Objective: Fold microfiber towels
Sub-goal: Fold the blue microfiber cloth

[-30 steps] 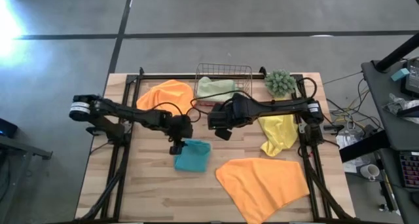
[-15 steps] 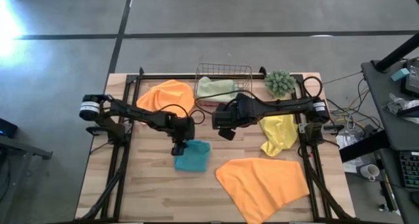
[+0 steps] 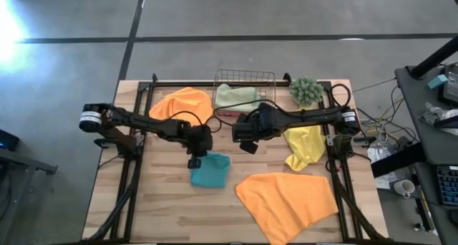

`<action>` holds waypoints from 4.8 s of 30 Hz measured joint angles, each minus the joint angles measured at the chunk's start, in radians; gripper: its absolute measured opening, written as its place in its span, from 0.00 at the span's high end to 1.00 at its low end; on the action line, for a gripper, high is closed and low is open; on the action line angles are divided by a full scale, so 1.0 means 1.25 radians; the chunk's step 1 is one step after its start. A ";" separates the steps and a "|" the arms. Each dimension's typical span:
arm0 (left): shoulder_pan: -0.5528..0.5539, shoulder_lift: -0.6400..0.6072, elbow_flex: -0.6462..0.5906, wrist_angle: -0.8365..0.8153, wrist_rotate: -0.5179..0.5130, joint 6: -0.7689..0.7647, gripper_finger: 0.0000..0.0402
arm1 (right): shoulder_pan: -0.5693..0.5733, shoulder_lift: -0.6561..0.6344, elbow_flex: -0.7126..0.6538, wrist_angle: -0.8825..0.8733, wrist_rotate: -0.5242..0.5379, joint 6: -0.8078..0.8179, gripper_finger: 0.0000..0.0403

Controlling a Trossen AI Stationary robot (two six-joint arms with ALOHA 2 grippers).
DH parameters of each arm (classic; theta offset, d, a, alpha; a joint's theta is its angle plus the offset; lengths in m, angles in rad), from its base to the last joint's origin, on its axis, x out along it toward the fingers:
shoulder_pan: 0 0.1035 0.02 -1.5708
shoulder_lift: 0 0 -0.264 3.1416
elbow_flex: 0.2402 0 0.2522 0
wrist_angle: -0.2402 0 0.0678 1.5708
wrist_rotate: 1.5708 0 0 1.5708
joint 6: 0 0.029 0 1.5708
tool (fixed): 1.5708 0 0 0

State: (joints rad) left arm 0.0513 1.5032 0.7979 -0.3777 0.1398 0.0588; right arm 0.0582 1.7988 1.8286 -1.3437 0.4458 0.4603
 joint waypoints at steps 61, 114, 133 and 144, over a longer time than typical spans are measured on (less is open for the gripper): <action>0.027 0.050 0.027 -0.040 0.024 -0.036 0.93 | 0.001 0.002 -0.001 0.055 -0.006 0.002 0.68; 0.026 -0.007 0.072 -0.140 0.024 -0.008 1.00 | 0.000 0.002 -0.002 0.060 -0.006 -0.001 0.68; 0.023 -0.030 0.073 -0.313 -0.032 -0.126 0.99 | 0.000 0.002 -0.002 0.063 -0.006 0.000 0.68; 0.023 -0.029 0.066 -0.330 -0.055 -0.125 0.74 | 0.000 0.002 -0.002 0.063 -0.006 0.000 0.68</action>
State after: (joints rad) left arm 0.0807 1.4673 0.8805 -0.7903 0.0708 -0.0978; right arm 0.0582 1.8008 1.8263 -1.2652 0.4377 0.4605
